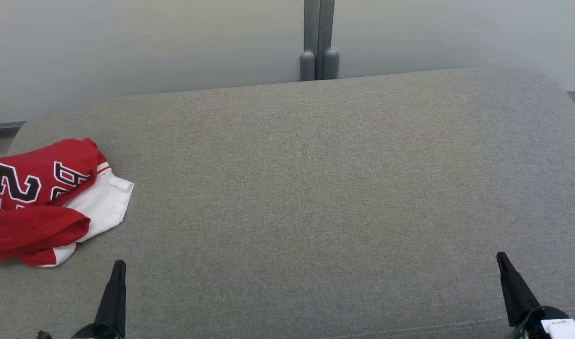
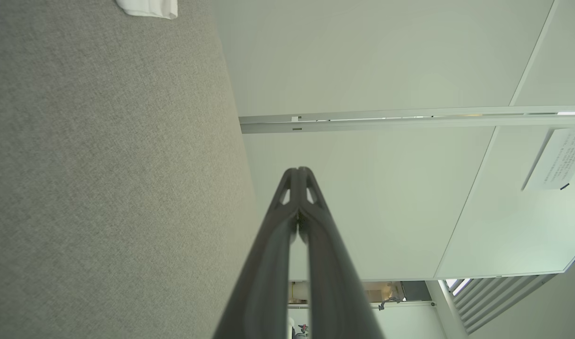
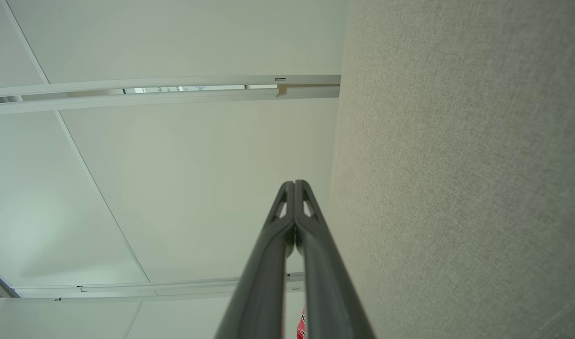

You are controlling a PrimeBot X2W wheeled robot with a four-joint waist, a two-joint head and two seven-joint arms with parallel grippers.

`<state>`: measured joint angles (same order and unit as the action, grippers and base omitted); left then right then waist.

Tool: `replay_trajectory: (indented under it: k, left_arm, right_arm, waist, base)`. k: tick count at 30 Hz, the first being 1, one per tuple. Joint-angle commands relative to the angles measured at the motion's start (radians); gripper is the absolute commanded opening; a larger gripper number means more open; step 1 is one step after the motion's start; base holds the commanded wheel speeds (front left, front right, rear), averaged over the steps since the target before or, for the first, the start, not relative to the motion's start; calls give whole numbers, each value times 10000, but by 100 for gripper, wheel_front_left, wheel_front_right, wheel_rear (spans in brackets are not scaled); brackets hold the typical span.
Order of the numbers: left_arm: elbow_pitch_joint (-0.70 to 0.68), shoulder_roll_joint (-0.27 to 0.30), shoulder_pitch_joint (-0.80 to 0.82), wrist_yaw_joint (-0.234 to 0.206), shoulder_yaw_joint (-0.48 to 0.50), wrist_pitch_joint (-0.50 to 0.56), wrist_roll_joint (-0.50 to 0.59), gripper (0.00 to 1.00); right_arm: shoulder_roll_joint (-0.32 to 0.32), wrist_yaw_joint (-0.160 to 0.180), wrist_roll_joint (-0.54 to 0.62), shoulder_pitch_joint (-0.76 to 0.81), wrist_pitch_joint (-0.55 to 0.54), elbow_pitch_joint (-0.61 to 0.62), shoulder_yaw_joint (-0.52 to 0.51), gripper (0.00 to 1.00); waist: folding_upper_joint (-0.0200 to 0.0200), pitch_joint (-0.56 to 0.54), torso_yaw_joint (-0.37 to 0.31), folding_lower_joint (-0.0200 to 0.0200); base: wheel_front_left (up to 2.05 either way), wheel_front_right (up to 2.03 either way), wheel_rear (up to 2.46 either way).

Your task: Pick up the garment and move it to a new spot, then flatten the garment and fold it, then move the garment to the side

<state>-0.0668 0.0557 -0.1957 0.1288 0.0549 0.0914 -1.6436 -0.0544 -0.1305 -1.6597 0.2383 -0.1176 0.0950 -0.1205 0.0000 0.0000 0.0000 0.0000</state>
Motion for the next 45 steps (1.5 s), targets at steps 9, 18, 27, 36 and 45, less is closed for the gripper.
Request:
replay_trajectory:
  k: [9,18,27,36,45]
  left_arm:
    - [359,-49,338,-18,-100,-207,116,100]
    - [375,101,848,-13,-343,-616,608,100]
    - [208,145,1377,-8,-204,-1010,2550,100]
    - [-110,65,1813,-2,-244,-1350,4765,100]
    - [-221,180,2101,3,-449,-1660,7132,100]
  right_arm:
    - [48,3,203,-299,191,-355,66,100]
    - [-182,3,972,-814,648,-579,303,100]
    - [-480,2,3054,-1526,1086,-538,422,100]
    - [-695,1,5404,-2097,1447,-220,574,100]
    - [-842,0,7473,-2362,1779,-142,889,100]
  waist:
    - [0,6,0,0]
    - [0,17,5,0]
    - [0,35,19,0]
    - [0,44,64,0]
    - [0,42,87,0]
  base:
    - [0,0,0]
    - [0,0,0]
    - [0,0,0]
    - [0,0,0]
    - [0,0,0]
